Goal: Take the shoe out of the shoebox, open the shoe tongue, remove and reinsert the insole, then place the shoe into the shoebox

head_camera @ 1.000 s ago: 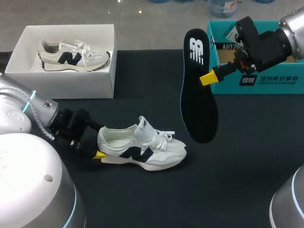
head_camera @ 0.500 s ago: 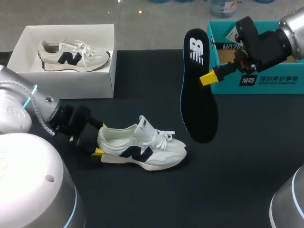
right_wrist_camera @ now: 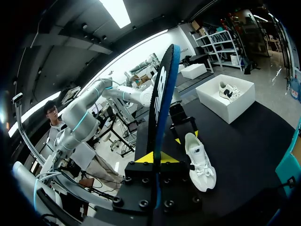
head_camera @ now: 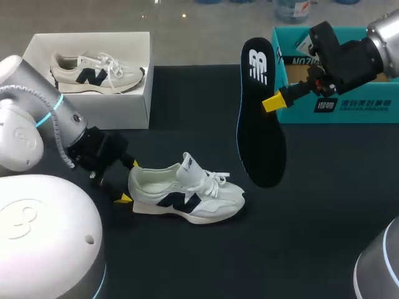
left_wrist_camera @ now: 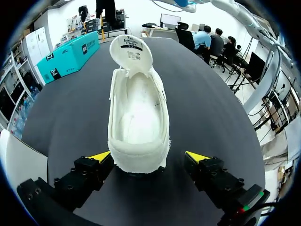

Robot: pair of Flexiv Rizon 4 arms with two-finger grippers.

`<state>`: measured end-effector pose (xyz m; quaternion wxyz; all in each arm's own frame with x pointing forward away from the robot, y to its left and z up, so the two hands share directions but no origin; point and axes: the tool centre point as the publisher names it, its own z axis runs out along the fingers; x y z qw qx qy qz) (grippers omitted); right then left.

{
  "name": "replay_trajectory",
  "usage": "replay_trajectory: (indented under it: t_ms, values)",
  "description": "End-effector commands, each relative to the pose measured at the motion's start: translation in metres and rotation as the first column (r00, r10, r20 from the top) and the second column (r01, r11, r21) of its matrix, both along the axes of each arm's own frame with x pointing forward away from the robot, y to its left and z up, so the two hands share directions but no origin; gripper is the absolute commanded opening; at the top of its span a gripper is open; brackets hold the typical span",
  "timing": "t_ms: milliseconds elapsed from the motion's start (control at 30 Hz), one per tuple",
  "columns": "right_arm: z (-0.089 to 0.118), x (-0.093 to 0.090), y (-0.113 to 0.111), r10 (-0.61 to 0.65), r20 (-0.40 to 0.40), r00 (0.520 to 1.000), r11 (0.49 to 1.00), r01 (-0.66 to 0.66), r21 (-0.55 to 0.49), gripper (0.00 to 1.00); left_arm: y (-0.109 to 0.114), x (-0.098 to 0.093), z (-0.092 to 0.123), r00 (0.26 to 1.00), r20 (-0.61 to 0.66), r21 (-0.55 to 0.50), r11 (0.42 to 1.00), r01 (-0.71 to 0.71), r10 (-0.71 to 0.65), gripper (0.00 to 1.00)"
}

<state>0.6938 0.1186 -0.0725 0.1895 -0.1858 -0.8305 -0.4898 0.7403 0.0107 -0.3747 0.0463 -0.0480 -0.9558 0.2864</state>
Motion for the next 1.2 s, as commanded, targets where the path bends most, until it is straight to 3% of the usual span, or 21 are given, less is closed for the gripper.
replay_trajectory:
  t_ms: [33, 300, 767, 933, 1200]
  values:
    - [-0.001, 0.001, 0.002, 0.001, -0.001, 1.0, 1.0, -0.001, -0.002, 0.0, -0.009, 0.001, 0.006, 1.0, -0.004, 0.152, 0.988, 0.006, -0.005, 1.0]
    - [-0.001, 0.001, 0.002, 0.001, -0.001, 1.0, 1.0, -0.001, -0.002, 0.0, -0.018, -0.002, 0.008, 0.986, 0.16, 0.403, 0.91, -0.1, 0.038, 1.0]
    - [-0.001, 0.001, 0.002, 0.001, -0.001, 1.0, 1.0, -0.001, -0.002, 0.0, -0.018, -0.002, 0.008, 0.989, 0.148, 0.412, 0.907, -0.085, 0.025, 1.0]
    - [-0.001, 0.001, 0.002, 0.001, -0.001, 1.0, 1.0, -0.001, -0.002, 0.0, -0.018, -0.002, 0.017, 0.99, 0.141, 0.466, 0.883, -0.055, -0.012, 1.0]
    - [-0.001, 0.001, 0.002, 0.001, -0.001, 1.0, 1.0, -0.001, -0.002, 0.0, -0.006, 0.001, 0.03, 0.993, 0.116, 0.467, 0.883, -0.053, -0.001, 1.0]
